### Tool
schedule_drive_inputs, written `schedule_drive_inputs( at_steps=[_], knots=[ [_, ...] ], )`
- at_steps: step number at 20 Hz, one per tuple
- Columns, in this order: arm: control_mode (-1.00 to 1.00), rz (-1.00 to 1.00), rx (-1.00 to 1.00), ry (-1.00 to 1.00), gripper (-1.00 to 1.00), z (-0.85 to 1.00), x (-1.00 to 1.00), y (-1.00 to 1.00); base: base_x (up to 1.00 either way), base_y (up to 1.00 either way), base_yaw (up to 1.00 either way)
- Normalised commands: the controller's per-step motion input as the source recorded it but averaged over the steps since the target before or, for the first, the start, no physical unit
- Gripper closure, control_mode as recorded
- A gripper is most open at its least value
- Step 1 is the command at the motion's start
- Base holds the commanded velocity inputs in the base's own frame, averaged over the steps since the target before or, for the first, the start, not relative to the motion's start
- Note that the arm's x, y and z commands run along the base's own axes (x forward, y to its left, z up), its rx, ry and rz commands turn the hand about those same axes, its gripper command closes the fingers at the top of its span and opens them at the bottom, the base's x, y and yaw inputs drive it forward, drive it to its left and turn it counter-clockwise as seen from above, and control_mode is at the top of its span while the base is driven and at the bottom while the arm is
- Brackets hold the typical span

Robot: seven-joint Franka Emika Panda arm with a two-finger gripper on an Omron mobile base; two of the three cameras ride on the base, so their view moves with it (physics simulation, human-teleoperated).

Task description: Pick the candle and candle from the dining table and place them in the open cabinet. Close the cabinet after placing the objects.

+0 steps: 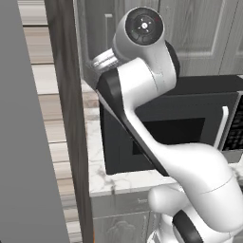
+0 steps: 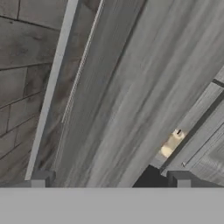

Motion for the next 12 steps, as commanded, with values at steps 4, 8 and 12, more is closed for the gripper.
schedule_drive_inputs(
  at_steps=[4, 8, 12],
  knots=[
    [-1.00, -0.06, 0.00, -0.01, -1.00, 0.00, 1.00, -0.70, 0.00, 0.00, 0.00],
    [-1.00, -0.07, 0.00, -0.09, -1.00, 0.00, 0.80, -0.53, 0.00, 0.00, 0.00],
    [-1.00, -0.09, 0.00, -0.10, -1.00, 0.00, 0.97, -0.50, 0.00, 0.00, 0.00]
  ],
)
